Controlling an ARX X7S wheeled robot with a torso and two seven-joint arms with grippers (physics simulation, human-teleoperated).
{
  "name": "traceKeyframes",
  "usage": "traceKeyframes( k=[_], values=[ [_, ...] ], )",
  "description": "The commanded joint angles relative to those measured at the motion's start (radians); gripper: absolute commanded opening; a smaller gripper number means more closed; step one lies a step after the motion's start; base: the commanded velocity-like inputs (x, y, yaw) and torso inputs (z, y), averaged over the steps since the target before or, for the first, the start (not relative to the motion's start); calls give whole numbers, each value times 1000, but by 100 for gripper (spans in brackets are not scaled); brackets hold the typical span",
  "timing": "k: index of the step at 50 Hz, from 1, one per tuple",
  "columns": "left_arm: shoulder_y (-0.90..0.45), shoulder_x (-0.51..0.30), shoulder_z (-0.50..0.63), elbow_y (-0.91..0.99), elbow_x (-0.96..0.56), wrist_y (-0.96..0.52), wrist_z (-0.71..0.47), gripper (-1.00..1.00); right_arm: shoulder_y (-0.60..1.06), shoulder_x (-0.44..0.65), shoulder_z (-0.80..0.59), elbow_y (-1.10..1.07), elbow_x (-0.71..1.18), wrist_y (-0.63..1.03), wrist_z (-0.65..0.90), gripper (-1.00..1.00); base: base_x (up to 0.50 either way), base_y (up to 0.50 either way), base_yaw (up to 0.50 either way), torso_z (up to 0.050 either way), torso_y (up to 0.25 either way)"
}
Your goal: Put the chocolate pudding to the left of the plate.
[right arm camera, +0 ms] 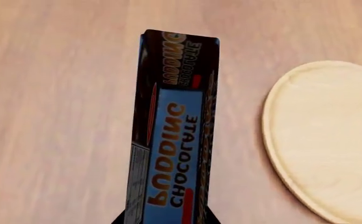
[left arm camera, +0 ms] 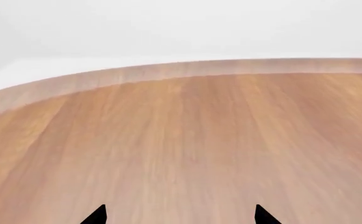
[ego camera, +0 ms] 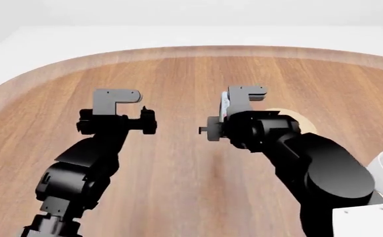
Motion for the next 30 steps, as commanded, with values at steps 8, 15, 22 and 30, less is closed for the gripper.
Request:
traceKeyframes(
  k=[8, 15, 22, 30],
  values=[
    [-276, 57, 14, -370, 19, 19, 69, 100, 69, 2, -59, 21, -5, 3, -40, -100, 2, 0, 0, 0, -135],
    [-293, 41, 5, -292, 0, -46, 43, 100, 115, 70, -37, -122, 6, -13, 45, -100, -2, 0, 0, 0, -250],
    [-307, 31, 2, -235, -12, -92, 25, 100, 155, 127, -18, -236, 13, -24, 106, -100, 0, 0, 0, 0, -250],
    [-317, 19, -2, -140, -33, -162, -4, 100, 205, 179, 6, -329, 21, -37, 167, -100, 0, 0, 0, 0, -46]
  ],
)
